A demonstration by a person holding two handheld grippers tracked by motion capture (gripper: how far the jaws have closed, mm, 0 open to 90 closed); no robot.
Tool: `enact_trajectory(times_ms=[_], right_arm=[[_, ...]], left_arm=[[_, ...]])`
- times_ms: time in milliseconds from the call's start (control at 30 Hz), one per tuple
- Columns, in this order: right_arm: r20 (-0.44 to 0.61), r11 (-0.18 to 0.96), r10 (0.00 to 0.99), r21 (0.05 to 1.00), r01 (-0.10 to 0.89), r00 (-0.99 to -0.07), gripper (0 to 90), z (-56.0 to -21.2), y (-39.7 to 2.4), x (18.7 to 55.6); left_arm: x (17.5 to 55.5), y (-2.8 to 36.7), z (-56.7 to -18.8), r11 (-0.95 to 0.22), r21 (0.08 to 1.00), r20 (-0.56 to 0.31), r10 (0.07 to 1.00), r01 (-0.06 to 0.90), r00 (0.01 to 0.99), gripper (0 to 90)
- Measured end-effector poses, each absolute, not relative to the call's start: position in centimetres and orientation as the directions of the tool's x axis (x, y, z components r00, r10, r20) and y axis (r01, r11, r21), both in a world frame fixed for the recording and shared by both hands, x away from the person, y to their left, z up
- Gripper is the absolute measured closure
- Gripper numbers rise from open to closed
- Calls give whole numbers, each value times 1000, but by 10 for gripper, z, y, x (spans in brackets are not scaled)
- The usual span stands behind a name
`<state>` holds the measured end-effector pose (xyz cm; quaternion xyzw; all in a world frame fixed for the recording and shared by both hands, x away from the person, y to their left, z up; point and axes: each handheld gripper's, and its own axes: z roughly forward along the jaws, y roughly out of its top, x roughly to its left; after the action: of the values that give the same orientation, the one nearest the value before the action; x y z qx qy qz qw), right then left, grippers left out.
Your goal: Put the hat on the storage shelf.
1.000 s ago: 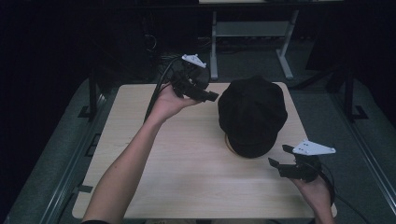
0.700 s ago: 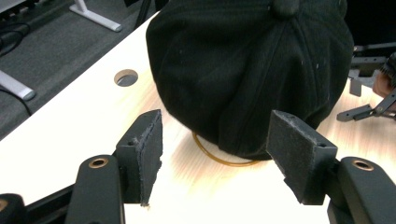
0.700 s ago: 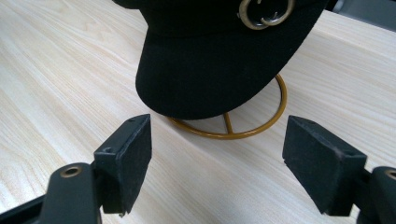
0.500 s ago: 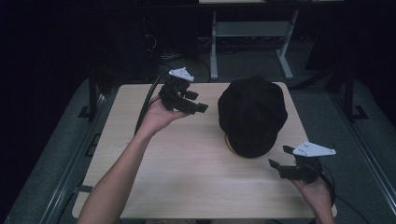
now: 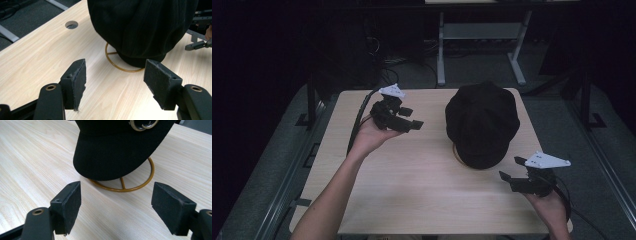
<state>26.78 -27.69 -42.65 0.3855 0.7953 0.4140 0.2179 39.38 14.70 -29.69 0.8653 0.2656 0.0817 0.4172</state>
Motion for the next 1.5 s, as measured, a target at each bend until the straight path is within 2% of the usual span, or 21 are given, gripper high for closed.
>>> enact_trajectory(times_ms=[933, 1500], right_arm=[[-29, 374, 785, 819, 435, -619, 236, -429, -270, 268], [-23, 378, 780, 813, 443, -625, 236, -431, -268, 270]], left_arm=[[361, 197, -341, -453, 773, -114, 591, 445, 799, 322], [341, 219, -375, -424, 774, -127, 625, 471, 770, 285]])
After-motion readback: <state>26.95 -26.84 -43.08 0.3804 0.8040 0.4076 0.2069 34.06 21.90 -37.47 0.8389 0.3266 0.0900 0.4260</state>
